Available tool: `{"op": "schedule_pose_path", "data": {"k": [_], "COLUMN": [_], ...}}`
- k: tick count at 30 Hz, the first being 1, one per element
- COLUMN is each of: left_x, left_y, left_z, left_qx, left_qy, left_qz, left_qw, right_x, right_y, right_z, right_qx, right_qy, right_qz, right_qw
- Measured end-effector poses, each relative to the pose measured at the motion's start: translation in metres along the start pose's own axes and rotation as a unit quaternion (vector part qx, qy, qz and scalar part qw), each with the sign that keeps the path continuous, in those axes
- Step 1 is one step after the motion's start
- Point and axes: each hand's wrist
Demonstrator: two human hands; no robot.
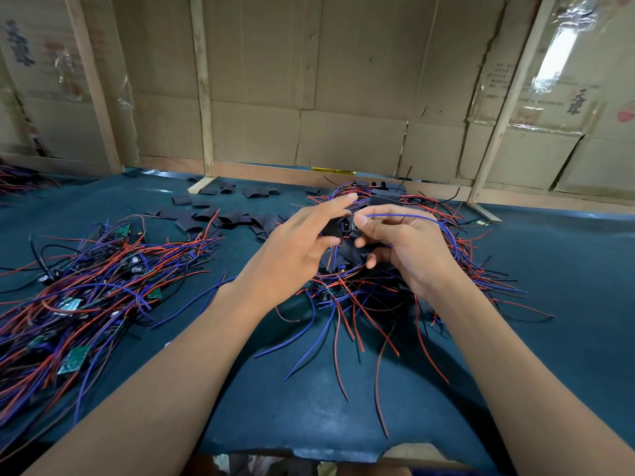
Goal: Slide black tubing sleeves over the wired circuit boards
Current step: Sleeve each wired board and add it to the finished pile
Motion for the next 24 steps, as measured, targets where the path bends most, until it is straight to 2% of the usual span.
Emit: {"op": "schedule_pose_path", "data": {"k": [9,18,24], "left_x": [0.0003,0.0055,0.0094], "left_y": [-0.0001,0.0025,0.0019], "left_z": [-0.0004,0.0001,0.0006], "left_qx": [0.011,-0.01,0.002], "left_qy": [-0.006,-0.007,0.0], "left_qz": [-0.011,-0.005,-0.01], "left_qw": [1.0,1.0,1.0], "right_x": [0.0016,0.0048,0.0071], "right_y": [-0.0013,-0.0023,-0.0073], "right_z": [-0.0006,-0.0022,-0.0025], "right_qx": [0.006,0.003,0.007], "right_qy": [0.003,0.025,0.005], "right_qz": [-0.007,0.012,-0.025], "right_qw": [1.0,1.0,1.0]}}
Point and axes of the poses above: each hand's wrist, its own z-axis away from the middle knuckle, its own y-axis out of the back of the hand, x = y × z, and after that the axes turned 14 degrees about -x, right-handed
